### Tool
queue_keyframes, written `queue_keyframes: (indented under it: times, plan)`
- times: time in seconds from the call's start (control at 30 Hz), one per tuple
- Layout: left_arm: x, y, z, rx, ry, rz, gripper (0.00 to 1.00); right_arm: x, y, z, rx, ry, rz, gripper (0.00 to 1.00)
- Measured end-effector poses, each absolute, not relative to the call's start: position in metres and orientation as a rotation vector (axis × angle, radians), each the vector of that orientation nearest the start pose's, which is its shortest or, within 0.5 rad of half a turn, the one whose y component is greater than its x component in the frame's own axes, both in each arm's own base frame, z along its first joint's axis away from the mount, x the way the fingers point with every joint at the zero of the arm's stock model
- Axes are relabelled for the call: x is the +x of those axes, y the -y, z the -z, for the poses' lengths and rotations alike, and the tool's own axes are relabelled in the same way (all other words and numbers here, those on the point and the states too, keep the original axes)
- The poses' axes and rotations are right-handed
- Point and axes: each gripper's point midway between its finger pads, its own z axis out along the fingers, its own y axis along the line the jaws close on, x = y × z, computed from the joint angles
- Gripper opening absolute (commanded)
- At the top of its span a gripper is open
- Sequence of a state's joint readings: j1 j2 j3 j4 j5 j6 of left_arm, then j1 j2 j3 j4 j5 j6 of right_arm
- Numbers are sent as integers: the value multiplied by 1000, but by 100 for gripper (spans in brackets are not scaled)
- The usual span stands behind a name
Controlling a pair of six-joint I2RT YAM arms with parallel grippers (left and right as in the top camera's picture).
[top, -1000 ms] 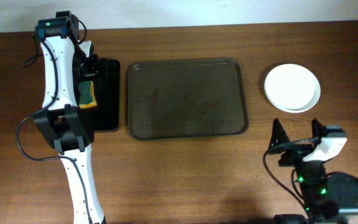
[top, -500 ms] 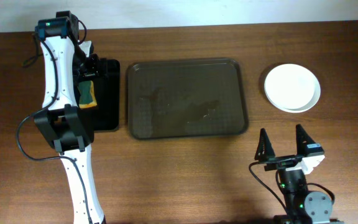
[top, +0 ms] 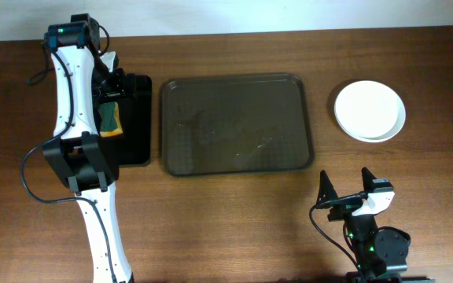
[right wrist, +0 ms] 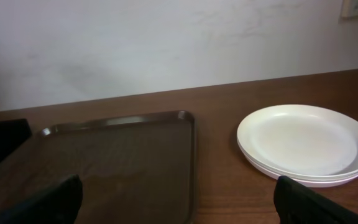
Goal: Clean dirty plates on tray and stack at the side
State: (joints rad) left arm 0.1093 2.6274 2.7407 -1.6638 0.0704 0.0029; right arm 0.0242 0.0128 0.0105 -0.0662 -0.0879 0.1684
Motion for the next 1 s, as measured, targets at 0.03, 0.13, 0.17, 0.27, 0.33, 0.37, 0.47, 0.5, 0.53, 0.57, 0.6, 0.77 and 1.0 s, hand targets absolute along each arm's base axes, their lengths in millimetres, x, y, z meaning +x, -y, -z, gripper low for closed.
queue_keyframes:
  times: [0.03,0.13,0.17,0.27,0.33,0.37,0.47,0.5,0.53,0.57,0.6,0.77,1.0]
  plan:
    - [490,-42,-85,-165,-3111,108,99,245,-21,-160,51,-1643,-220,98]
    - [490,-42,-85,-165,-3111,108,99,245,-21,-160,51,-1643,-219,98]
    - [490,-42,-85,-165,-3111,108,99,245,-21,-160,50,-1643,-219,98]
    - [490,-42,-85,-165,-3111,108,99,245,-21,-160,51,-1643,-220,98]
    - [490,-42,-85,-165,-3111,108,99,245,-21,-160,50,-1643,-219,98]
    - [490,-42,-85,-165,-3111,108,99,245,-21,-160,50,-1643,-219,98]
    - [490,-42,-85,-165,-3111,108,99,245,-21,-160,51,-1643,-219,98]
    - [490,-42,-85,-165,-3111,108,99,245,-21,-160,51,-1643,-219,98]
    - [490,-42,-85,-165,-3111,108,99,245,-21,-160,50,-1643,-219,98]
    - [490,-42,-85,-165,-3111,108,99,245,-21,-160,50,-1643,-219,98]
    - [490,-42,-85,-165,-3111,108,99,245,-21,-160,50,-1643,-219,98]
    - [490,-41,-85,-162,-3111,108,99,245,-21,-160,50,-1643,-219,98]
    - [490,-24,-128,-102,-3031,101,99,245,-21,-160,50,-1643,-219,98]
